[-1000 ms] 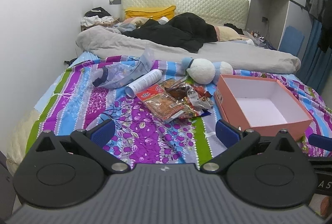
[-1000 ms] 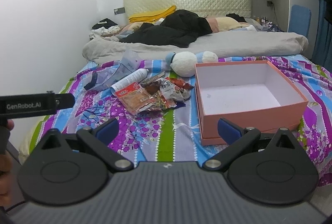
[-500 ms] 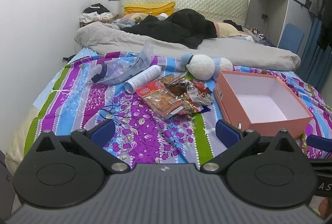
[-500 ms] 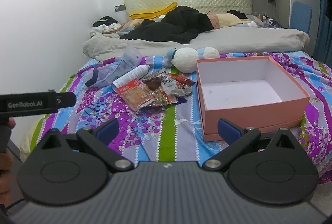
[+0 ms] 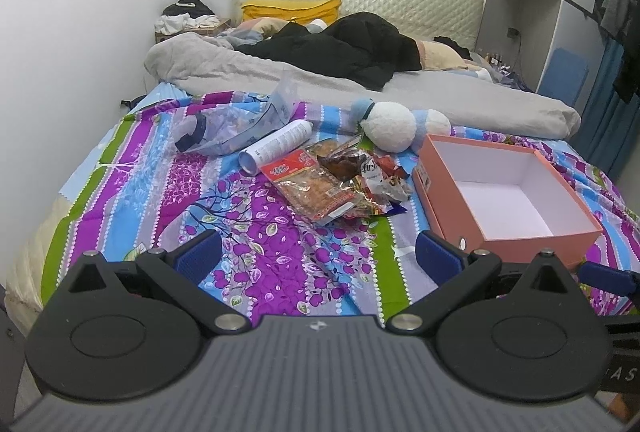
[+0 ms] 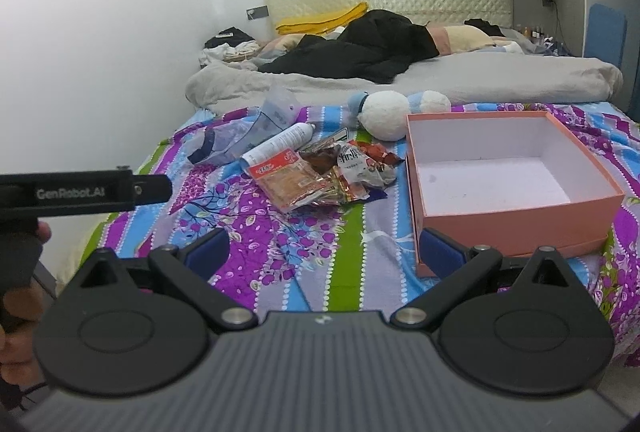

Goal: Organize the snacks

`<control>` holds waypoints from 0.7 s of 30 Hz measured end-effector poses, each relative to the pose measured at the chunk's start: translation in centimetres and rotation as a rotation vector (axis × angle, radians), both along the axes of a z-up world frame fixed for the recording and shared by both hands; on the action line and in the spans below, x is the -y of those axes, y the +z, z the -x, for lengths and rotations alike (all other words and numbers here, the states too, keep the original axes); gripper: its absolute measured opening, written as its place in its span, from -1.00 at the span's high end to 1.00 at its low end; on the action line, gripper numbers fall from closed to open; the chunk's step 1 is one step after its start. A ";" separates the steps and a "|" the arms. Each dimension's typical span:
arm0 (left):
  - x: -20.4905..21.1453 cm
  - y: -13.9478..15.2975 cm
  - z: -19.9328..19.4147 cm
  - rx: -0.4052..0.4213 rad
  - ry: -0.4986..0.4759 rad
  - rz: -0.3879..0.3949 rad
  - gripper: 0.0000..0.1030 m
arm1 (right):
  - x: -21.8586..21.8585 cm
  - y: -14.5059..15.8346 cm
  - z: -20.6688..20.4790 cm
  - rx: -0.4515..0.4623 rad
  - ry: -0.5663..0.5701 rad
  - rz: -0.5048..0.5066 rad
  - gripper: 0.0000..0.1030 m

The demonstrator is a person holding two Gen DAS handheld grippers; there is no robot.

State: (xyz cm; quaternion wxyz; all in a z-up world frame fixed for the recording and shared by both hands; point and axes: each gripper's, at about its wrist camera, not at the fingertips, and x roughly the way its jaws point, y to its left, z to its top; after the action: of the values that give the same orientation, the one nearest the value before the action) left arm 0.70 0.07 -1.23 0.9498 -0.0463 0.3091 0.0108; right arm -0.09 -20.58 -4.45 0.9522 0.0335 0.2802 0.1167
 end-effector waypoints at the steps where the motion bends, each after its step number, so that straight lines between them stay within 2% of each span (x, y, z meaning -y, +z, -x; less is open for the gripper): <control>1: -0.1 0.0 0.0 0.000 -0.001 0.001 -1.00 | 0.0 0.0 0.0 -0.003 -0.002 0.000 -1.00; 12: -0.2 -0.4 0.1 0.000 -0.001 0.007 -1.00 | 0.5 -0.6 -0.3 -0.032 -0.047 -0.023 -0.99; 16: -0.2 -0.5 0.5 -0.005 -0.016 0.020 -1.00 | 0.2 -0.7 -0.1 -0.032 -0.025 -0.028 -0.99; 21: -0.1 -1.4 0.9 -0.018 -0.027 0.037 -1.00 | -0.3 -1.2 1.1 -0.002 -0.011 0.041 -1.00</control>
State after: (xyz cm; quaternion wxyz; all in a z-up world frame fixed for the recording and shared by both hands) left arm -0.19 0.13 -2.68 0.9461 -0.0594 0.3183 -0.0072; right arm -1.21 -20.33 -5.63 0.9530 0.0157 0.2834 0.1059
